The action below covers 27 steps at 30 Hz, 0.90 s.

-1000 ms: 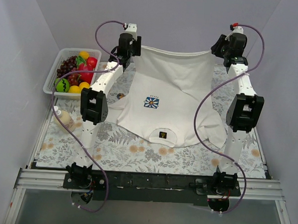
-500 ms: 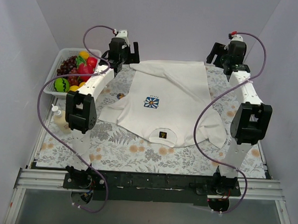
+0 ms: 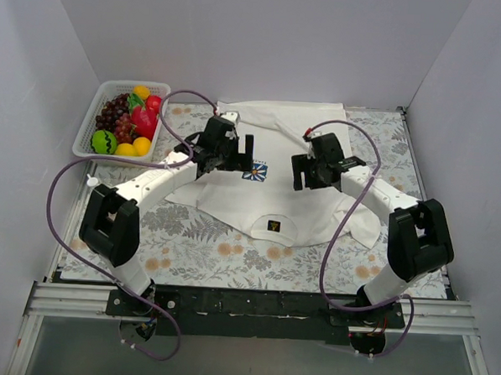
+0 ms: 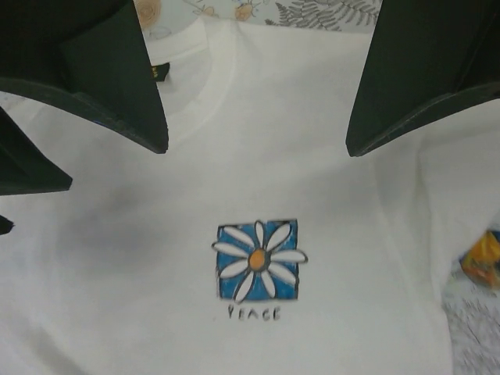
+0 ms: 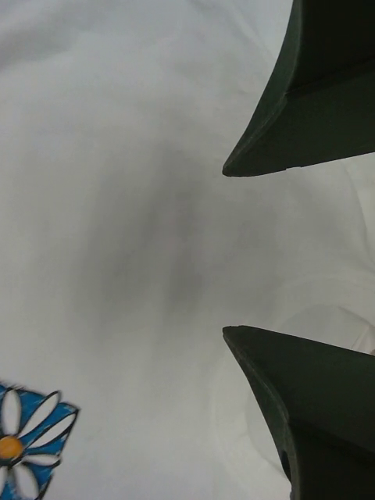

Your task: Pin the brooch onto the clothing

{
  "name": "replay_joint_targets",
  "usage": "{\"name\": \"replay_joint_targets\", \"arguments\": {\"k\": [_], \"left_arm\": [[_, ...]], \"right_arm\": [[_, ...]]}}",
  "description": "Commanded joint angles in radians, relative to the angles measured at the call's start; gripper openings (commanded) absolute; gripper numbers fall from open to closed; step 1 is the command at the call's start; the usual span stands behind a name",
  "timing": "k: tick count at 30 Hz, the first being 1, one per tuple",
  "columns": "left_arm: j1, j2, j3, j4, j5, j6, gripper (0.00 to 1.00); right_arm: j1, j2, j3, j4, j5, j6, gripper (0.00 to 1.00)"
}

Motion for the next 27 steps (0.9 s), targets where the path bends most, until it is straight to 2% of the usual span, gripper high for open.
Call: {"name": "replay_joint_targets", "arguments": {"k": [1, 10, 19, 27], "left_arm": [[-0.06, 0.024, -0.092, -0.064, 0.001, -0.081, 0.98], [-0.197, 0.176, -0.164, -0.048, -0.046, -0.162, 0.98], [-0.26, 0.185, -0.305, -0.067, -0.048, -0.202, 0.98], [-0.33, 0.147, -0.414, -0.084, -0.023, -0.265, 0.98]], "right_arm": [[0.049, -0.032, -0.094, -0.011, -0.006, 0.029, 0.83], [0.137, 0.0, -0.203, -0.008, 0.033, 0.051, 0.83], [0.146, -0.018, -0.346, -0.023, -0.017, 0.087, 0.83], [0.173, -0.122, -0.472, -0.071, -0.112, 0.176, 0.81]]}}
